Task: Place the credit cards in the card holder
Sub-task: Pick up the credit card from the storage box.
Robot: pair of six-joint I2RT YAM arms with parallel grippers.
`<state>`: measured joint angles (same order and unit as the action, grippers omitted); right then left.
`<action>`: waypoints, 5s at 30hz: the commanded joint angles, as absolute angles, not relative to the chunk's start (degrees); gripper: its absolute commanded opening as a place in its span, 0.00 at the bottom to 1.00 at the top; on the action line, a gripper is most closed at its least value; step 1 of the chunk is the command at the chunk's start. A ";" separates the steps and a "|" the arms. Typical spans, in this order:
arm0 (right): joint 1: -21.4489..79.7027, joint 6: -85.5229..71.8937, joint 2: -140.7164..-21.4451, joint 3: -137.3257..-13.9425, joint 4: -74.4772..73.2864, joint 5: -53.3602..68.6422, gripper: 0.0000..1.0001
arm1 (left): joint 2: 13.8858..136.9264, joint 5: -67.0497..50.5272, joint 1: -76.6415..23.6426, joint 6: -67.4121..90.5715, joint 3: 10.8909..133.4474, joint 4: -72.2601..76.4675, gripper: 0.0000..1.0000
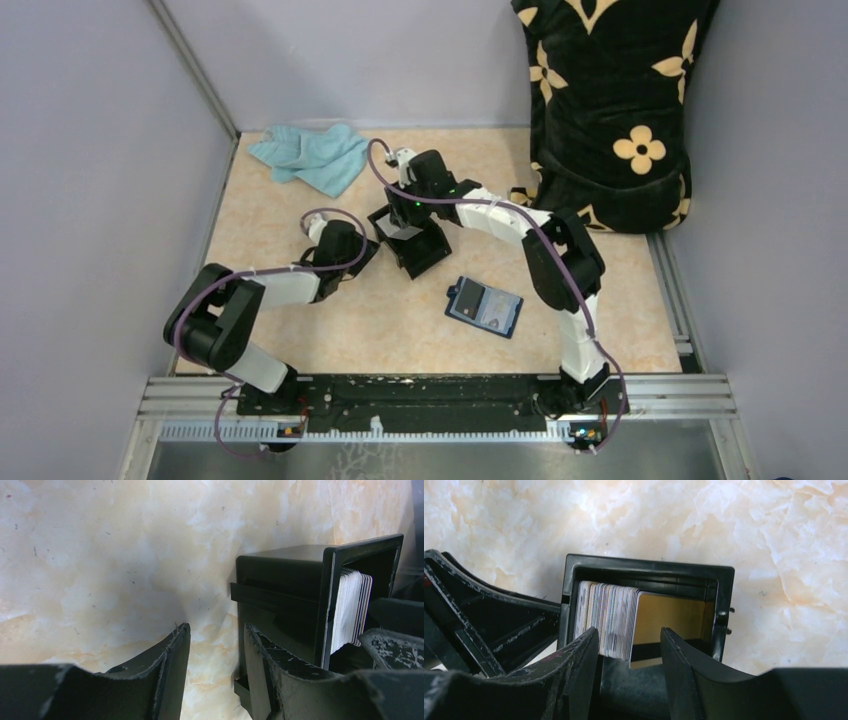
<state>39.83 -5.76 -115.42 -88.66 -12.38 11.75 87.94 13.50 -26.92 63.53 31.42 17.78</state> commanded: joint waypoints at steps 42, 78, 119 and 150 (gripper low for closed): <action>38.46 -15.09 -116.56 -88.15 -7.21 23.66 0.29 | 94.52 12.13 -28.99 60.05 35.71 11.60 0.51; 40.32 -14.94 -112.12 -89.24 -9.74 22.10 0.22 | 92.65 12.74 -29.55 59.72 35.54 9.84 0.51; 40.86 -4.67 -101.51 -80.96 -10.67 -4.90 0.00 | 82.27 17.58 -31.92 58.88 35.24 1.35 0.52; 40.91 -24.98 -57.40 -44.79 -12.78 24.49 0.00 | 56.68 -13.04 -41.64 28.90 30.59 10.31 0.51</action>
<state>40.40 -20.49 -63.09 -46.50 -15.27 17.61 56.16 -3.86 -39.88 34.46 30.59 6.44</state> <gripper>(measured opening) 0.006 0.515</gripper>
